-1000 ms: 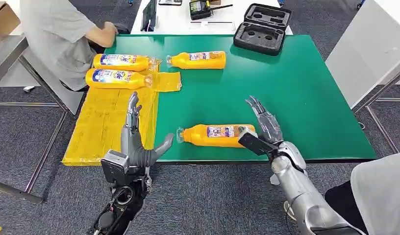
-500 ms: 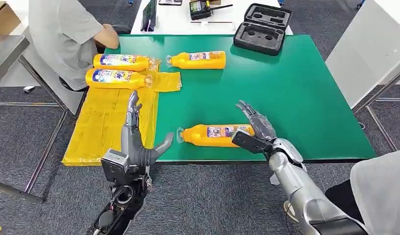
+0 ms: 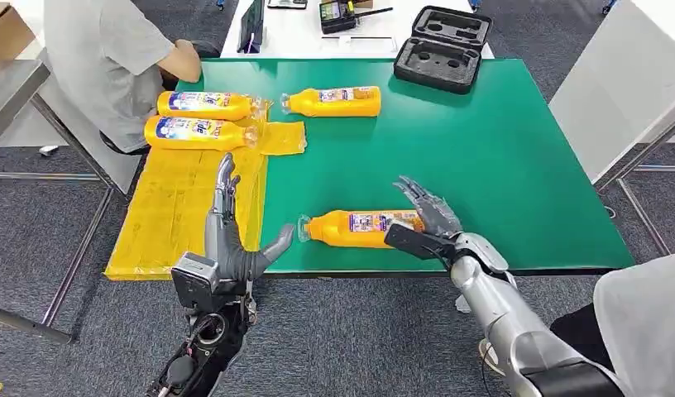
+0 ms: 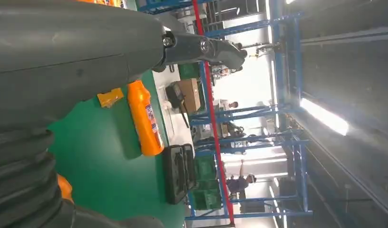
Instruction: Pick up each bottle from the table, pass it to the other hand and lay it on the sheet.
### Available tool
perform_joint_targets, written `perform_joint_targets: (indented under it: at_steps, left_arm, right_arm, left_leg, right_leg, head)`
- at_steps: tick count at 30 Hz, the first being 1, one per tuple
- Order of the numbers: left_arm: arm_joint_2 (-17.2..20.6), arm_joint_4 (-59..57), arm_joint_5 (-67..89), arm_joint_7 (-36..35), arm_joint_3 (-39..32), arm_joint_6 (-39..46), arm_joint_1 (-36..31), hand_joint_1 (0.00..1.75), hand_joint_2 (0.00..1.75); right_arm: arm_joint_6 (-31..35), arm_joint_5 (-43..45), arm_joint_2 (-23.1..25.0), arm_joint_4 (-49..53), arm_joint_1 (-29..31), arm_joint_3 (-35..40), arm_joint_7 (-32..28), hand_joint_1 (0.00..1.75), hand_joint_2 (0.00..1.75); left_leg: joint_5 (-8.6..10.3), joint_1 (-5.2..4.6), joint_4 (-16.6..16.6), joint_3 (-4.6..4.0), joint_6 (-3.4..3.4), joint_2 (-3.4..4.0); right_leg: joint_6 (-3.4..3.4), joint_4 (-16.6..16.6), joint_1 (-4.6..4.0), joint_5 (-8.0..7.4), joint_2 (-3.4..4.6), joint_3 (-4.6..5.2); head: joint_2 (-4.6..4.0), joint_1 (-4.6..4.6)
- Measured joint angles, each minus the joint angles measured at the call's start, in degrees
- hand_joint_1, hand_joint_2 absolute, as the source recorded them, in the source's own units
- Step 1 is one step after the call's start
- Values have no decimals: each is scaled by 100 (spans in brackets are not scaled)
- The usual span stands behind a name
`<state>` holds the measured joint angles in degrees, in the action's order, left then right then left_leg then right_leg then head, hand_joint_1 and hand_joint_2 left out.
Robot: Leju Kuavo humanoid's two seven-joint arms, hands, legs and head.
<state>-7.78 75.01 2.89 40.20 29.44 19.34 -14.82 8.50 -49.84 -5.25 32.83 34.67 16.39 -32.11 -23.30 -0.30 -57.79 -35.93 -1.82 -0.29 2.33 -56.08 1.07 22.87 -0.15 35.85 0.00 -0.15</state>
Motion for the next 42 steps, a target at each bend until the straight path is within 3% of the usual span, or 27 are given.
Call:
perform_joint_targets:
  at_steps: [6,21,22,42]
  left_arm:
    - [-4,0,2,0,0,-61,-8,0,175]
    - [-24,0,18,0,2,22,-13,0,175]
    - [-24,0,20,0,2,22,-13,0,175]
    - [-24,0,17,0,11,13,-44,0,175]
  right_arm:
    - [-352,-170,-63,-219,140,175,173,0,175]
    - [-406,-264,-55,-463,461,280,411,0,175]
    - [-404,-278,-50,-472,469,293,417,0,0]
    - [-675,-387,20,-643,631,459,509,0,0]
  left_leg:
    - [0,0,-1,0,0,0]
    - [0,0,-1,0,0,0]
    - [0,0,-1,0,0,0]
    - [1,0,-1,0,0,0]
  right_leg:
    - [0,0,1,0,0,0]
    - [0,0,0,0,0,0]
    - [0,-1,0,0,0,-1]
    - [0,-1,0,-1,0,0]
  head:
    - [0,0]
    - [0,0]
    - [0,0]
    - [0,2]
